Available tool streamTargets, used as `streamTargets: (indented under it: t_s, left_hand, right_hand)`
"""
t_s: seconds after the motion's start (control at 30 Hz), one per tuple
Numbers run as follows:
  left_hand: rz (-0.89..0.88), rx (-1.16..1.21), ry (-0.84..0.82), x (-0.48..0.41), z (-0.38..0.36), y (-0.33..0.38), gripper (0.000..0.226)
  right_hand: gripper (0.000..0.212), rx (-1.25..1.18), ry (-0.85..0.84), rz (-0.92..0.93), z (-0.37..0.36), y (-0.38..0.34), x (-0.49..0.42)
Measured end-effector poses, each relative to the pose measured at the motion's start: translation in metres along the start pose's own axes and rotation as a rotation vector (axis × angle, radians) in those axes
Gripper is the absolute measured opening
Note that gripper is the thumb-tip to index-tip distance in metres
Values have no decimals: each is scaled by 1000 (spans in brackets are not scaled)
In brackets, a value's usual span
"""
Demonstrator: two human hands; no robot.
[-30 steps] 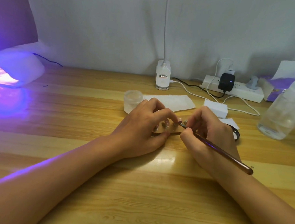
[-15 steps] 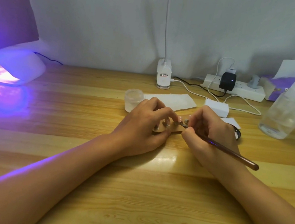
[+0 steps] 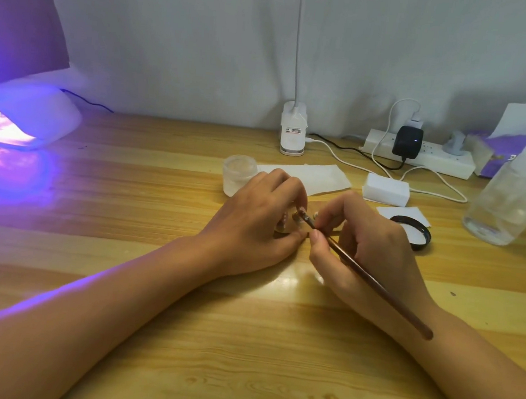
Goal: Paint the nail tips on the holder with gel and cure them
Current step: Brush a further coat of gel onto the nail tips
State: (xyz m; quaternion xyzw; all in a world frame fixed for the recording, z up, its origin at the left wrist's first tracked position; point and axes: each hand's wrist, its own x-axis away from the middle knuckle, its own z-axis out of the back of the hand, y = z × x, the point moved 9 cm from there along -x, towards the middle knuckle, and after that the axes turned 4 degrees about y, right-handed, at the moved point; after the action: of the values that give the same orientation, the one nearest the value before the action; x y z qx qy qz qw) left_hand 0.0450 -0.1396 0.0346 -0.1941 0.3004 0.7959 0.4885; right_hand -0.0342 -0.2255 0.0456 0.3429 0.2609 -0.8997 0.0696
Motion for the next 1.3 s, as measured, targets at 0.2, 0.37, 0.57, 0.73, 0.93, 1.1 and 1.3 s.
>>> streamTargets:
  t_s: [0.2, 0.37, 0.57, 0.73, 0.93, 1.1, 1.3]
  left_hand:
    - [9, 3, 6, 0, 0, 1, 25]
    - [13, 16, 6, 1, -1, -1, 22]
    - [15, 16, 9, 0, 0, -2, 24]
    - [8, 15, 9, 1, -1, -1, 22]
    - [7, 16, 6, 0, -1, -1, 22]
    - [-8, 10, 14, 0, -1, 0, 25]
    - [9, 8, 26, 0, -1, -3, 30]
  right_hand:
    - [12, 24, -19, -17, -2, 4, 0]
    - [10, 58, -43, -15, -5, 3, -1]
    - [10, 24, -2, -26, 0, 3, 0]
    - [10, 49, -8, -11, -1, 2, 0]
    - [9, 52, -22, -18, -2, 2, -1]
    - [10, 38, -9, -6, -1, 1, 0]
    - [11, 24, 28, 29, 3, -3, 1]
